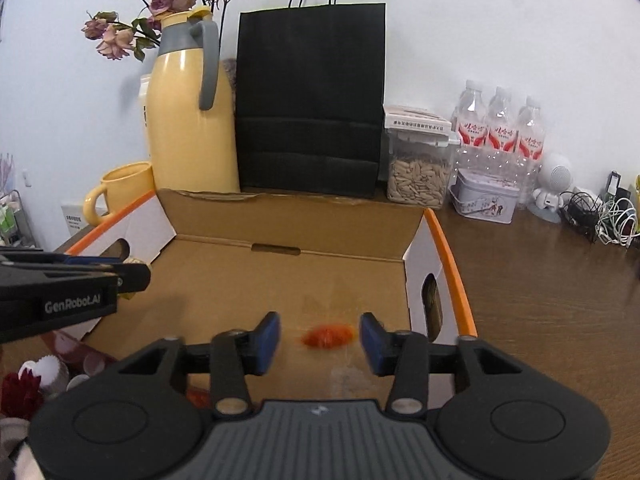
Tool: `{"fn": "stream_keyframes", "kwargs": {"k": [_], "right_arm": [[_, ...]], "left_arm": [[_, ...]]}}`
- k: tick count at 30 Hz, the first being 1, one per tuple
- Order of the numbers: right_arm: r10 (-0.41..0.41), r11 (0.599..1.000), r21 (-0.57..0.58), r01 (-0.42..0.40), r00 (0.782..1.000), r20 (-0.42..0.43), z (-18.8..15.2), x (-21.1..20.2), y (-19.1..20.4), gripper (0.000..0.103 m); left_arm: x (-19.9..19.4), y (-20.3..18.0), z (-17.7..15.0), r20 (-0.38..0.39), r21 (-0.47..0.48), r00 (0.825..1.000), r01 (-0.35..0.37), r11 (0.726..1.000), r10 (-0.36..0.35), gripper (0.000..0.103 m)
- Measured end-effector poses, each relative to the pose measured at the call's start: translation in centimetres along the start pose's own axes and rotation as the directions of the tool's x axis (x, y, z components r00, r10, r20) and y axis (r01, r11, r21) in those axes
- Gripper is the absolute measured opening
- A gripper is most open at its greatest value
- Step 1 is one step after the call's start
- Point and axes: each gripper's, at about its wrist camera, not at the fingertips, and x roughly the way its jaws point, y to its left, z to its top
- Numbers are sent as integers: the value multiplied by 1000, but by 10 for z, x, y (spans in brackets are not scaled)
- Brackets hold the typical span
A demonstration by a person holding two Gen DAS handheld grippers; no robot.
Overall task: Organize objects
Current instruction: 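Carry both items over the red box and open both grippers inside it, then withdraw both grippers from the box back toward the table items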
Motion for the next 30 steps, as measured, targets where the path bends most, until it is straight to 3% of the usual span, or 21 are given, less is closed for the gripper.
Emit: {"fn": "stream_keyframes", "kwargs": {"k": [1,2,3,5,17,24,30], "right_arm": [[2,1000,1,-2,1000,2,-1,-1,-1,83],[2,1000,2,-2,1000,7,-2,-3,-1,91],[2,1000,5,-2,1000,16,-3,-6,0,99],[6,1000,11,-6,999,32,-3,-11,-1,103],[8,1000,21,-9,998,57,-2,-40,-1,103],[18,999,31,-22,991,135,-12,-89,-10,103],[21,999,25,-25,990,139,-38,-133,-21,103]], "left_arm": [[-1,1,-1,3,-4,1000,-6,1000,6,58],[-3,3,-2,14,-10,1000,-17,1000,17,88],[-6,4,-2,31,-16,999,-28,999,28,103],[-11,7,-4,65,-27,997,-48,999,49,103],[-42,12,-6,95,-48,995,-28,998,32,103],[-87,15,-24,144,-29,990,2,1000,2,103],[-126,26,-48,190,-34,982,22,999,-15,103]]}}
